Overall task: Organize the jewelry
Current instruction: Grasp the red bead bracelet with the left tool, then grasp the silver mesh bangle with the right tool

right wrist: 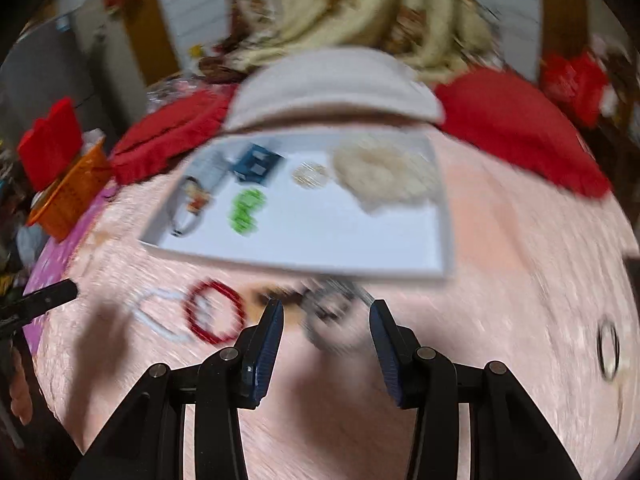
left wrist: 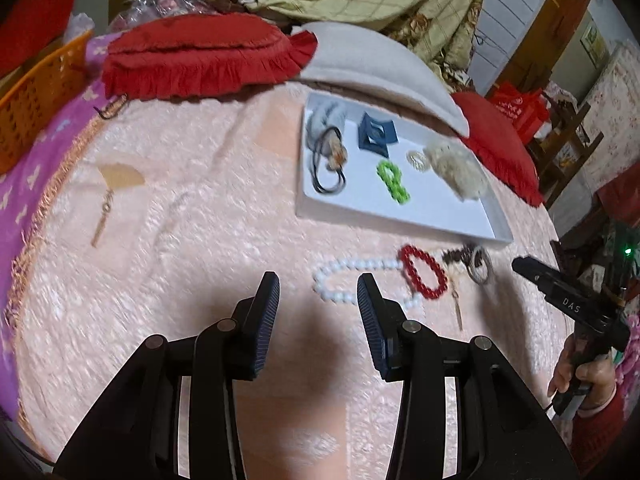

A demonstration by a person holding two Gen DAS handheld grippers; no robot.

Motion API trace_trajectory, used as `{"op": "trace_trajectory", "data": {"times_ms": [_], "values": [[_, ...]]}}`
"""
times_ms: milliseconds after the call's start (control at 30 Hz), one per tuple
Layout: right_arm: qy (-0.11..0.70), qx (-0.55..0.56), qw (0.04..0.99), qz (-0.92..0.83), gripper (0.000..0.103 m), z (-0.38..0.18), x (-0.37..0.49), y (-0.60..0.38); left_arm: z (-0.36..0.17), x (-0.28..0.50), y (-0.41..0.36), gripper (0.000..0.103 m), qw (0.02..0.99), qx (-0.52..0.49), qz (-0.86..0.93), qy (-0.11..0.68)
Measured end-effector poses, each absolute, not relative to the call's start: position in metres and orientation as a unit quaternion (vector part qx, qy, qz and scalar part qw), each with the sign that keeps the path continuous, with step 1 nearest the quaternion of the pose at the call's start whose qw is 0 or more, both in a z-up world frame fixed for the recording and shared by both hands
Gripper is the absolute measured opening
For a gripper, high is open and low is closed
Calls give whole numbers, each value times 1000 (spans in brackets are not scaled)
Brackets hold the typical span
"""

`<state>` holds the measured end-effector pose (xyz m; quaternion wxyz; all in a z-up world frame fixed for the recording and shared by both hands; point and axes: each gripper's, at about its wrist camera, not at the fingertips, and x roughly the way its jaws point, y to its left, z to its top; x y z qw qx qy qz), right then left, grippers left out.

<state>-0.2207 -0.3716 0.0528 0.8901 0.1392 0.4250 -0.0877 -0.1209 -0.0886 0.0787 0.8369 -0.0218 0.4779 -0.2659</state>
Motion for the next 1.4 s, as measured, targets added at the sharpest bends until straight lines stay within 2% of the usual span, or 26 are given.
{"op": "trace_trajectory", "data": {"times_ms": [233, 600, 800, 833, 900, 933, 1100, 1400], "values": [[438, 196, 874, -79, 43, 31, -235, -395, 76, -129, -133, 40, 815, -14, -306, 491], [441, 128, 883, -96, 43, 9, -207, -389, 40, -103, -205, 39, 784, 20, -327, 527], [433, 147, 884, -91, 30, 3, -206, -394, 27, -90, -222, 39, 782, 39, -328, 528], [432, 154, 884, -88, 28, 3, -207, -396, 25, -89, -223, 37, 778, 38, -331, 533], [431, 171, 882, -79, 17, 3, -207, -398, 22, -90, -227, 13, 772, 41, -336, 537], [432, 177, 881, -76, 12, 3, -208, -399, 21, -93, -229, 8, 771, 52, -336, 539], [427, 192, 881, -66, 6, 6, -215, -396, 34, -114, -226, 8, 778, 66, -349, 519], [387, 201, 898, -55, 6, 40, -242, -386, 87, -142, -201, 8, 790, 34, -375, 485]]}}
